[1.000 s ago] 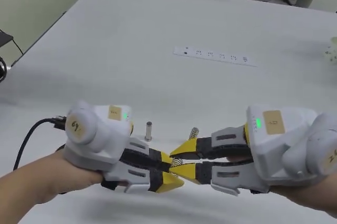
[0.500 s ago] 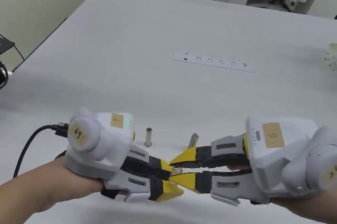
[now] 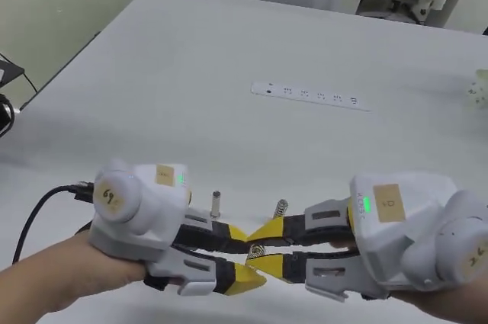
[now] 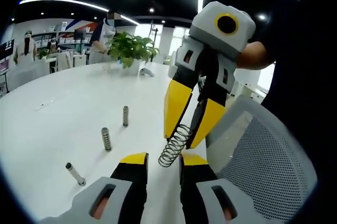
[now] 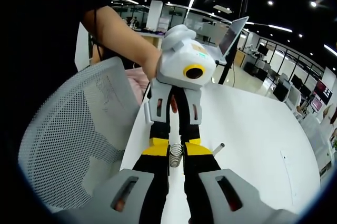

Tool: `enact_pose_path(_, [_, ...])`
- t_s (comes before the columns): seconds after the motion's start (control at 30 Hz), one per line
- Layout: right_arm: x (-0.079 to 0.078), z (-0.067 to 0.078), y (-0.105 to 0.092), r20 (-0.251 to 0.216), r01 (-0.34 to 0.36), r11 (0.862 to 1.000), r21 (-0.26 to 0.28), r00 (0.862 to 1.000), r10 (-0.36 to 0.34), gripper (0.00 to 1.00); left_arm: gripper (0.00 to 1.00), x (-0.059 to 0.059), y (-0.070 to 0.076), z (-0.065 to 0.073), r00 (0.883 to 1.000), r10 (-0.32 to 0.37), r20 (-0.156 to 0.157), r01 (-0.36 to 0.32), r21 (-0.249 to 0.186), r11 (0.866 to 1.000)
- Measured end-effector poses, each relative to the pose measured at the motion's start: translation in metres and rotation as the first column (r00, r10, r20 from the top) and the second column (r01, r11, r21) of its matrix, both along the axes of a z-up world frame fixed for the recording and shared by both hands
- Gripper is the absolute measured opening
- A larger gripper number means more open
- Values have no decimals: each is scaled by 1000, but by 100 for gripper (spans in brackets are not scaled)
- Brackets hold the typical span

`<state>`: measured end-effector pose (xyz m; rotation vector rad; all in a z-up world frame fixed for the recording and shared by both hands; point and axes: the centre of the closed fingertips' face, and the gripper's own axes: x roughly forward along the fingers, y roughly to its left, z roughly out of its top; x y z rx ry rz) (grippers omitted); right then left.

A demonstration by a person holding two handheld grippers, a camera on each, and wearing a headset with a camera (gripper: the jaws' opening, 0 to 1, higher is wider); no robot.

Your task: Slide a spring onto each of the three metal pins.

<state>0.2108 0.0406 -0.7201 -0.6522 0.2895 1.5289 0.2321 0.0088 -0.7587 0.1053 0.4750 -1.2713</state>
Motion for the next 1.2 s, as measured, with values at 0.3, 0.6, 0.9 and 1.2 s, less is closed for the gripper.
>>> enact_pose_path(0.3, [5, -1, -2, 17, 18, 1000, -8, 1000, -18, 7, 28, 10, 22, -2, 997, 76, 23, -77, 13, 997])
enact_pose_path(0.6, [15, -3, -4, 33, 45, 999, -14, 998, -44, 7, 44, 21, 51, -2, 985, 164, 44, -165, 20, 986])
enact_pose_path(0.9, [20, -3, -5, 44, 56, 998, -24, 997, -55, 7, 60, 21, 68, -8, 972, 229, 47, -230, 23, 973])
enact_pose_path(1.2, [26, -2, -4, 55, 77, 997, -22, 996, -75, 7, 77, 16, 89, -14, 957, 290, 27, -290, 12, 957])
